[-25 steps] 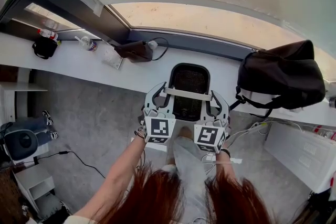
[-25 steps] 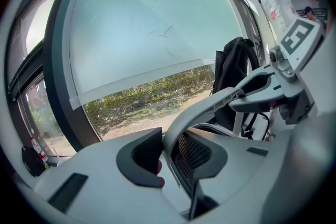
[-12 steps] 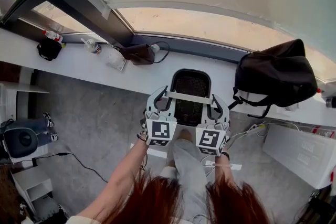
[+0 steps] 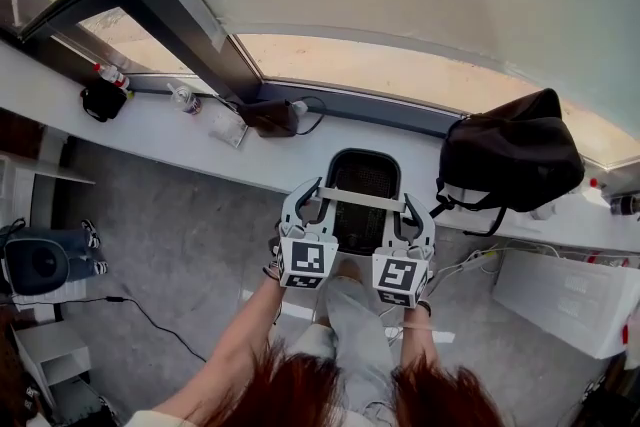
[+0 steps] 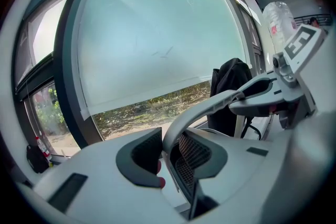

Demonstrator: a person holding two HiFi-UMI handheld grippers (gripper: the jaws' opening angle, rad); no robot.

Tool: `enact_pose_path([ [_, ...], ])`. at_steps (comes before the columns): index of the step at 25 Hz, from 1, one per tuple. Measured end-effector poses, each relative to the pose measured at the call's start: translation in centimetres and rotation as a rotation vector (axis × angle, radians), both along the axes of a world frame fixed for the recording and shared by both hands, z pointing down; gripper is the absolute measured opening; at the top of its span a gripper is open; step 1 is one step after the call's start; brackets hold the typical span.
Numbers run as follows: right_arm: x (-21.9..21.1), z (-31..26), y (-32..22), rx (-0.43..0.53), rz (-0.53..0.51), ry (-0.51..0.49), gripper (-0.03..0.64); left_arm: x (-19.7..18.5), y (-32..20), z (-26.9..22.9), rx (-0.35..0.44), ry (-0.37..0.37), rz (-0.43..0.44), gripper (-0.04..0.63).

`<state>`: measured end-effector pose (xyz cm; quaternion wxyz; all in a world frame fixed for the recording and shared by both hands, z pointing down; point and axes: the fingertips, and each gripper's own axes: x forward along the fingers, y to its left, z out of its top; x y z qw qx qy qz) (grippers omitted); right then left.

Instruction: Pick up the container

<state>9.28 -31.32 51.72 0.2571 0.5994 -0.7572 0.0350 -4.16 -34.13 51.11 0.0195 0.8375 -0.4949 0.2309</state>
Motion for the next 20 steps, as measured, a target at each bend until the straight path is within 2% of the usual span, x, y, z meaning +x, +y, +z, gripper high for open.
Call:
enact_pose_path([
  [20, -1.0, -6.9, 2.5, 0.059, 0.028, -0.031, 0.087, -0.9, 2.5, -6.9, 0.053, 0.008, -0.016, 0.107],
])
